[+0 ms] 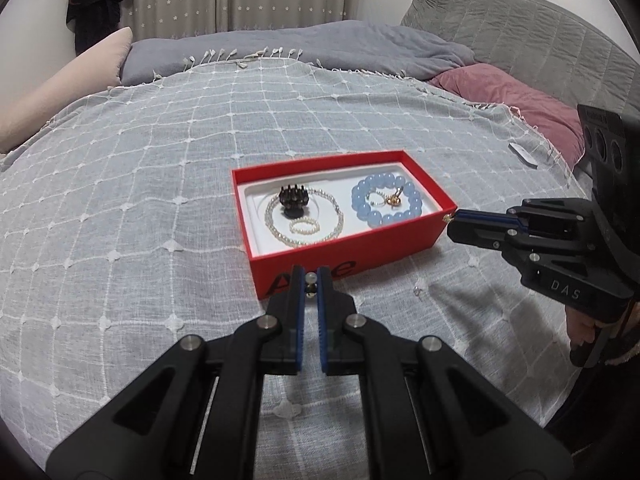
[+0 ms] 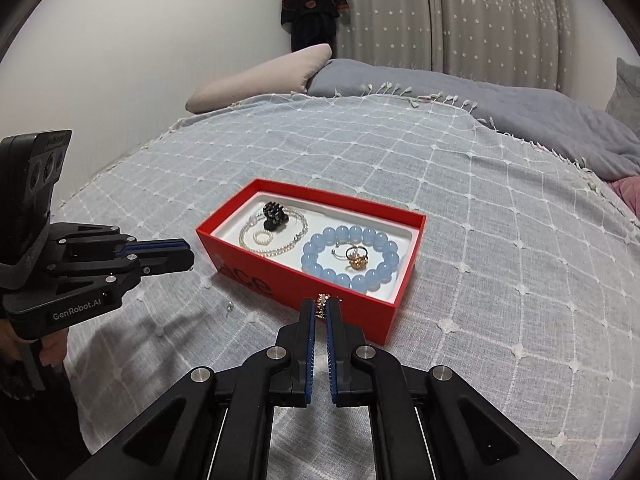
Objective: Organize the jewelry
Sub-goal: 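Carry both gold earrings over the red box's white insert, then open left tool beside the pearl bracelet while right tool opens over the blue bracelet, then withdraw both open tools toward the small silver studs on the throw, then grasp a small silver stud with left tool while right tool grasps another stud, then carry both silver studs into the red box's white insert, then open right tool over the blue bracelet while left tool releases its stud inside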
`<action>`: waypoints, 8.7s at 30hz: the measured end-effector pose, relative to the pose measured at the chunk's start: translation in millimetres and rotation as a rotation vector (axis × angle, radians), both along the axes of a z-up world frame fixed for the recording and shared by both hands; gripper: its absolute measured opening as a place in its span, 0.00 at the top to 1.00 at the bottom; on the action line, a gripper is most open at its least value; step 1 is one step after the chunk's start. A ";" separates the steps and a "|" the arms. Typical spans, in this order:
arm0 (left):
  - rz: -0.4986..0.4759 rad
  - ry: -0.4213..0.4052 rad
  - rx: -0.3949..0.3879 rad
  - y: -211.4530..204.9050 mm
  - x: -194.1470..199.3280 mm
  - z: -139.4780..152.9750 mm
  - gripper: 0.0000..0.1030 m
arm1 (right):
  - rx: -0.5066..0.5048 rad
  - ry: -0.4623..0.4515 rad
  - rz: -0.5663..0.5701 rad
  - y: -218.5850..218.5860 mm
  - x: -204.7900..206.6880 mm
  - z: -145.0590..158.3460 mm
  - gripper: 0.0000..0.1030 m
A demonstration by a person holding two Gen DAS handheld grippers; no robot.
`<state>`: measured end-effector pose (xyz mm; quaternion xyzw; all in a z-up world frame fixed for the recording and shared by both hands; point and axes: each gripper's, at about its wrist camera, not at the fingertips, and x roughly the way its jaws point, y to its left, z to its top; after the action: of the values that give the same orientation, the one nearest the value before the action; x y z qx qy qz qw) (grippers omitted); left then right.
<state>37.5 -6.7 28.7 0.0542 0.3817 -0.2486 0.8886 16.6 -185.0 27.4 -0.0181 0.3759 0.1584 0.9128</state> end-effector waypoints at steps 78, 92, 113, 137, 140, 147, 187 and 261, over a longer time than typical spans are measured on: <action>0.053 0.060 0.050 21.1 -1.9 -22.2 0.13 | 0.026 0.077 -0.032 -10.4 -4.2 -16.8 0.42; -0.022 0.127 0.111 7.2 -11.1 -50.8 0.13 | -0.063 0.134 0.028 0.2 -13.4 -48.3 0.42; -0.149 0.133 0.046 -19.2 -4.0 -51.2 0.54 | -0.091 0.117 0.080 16.4 -14.7 -54.2 0.44; -0.104 0.120 0.065 -23.3 7.9 -60.2 0.89 | -0.041 0.163 0.079 23.6 4.3 -64.0 0.71; -0.101 0.113 0.073 -24.1 7.1 -60.0 0.92 | -0.040 0.162 0.070 23.0 6.1 -64.7 0.77; -0.089 0.111 0.074 -24.2 7.1 -58.8 0.94 | -0.037 0.170 0.042 17.1 9.7 -63.8 0.92; -0.055 0.018 -0.037 -7.4 5.4 -1.1 0.95 | 0.106 0.058 -0.008 -2.3 6.8 1.4 0.95; 0.122 0.091 0.052 -30.1 6.4 -6.3 0.14 | 0.187 0.059 -0.109 -13.3 7.6 13.3 0.29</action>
<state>43.9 -36.8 22.4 0.0426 0.4305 -0.1860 0.8822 24.2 -198.3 40.6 0.0921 0.3868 0.1434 0.9063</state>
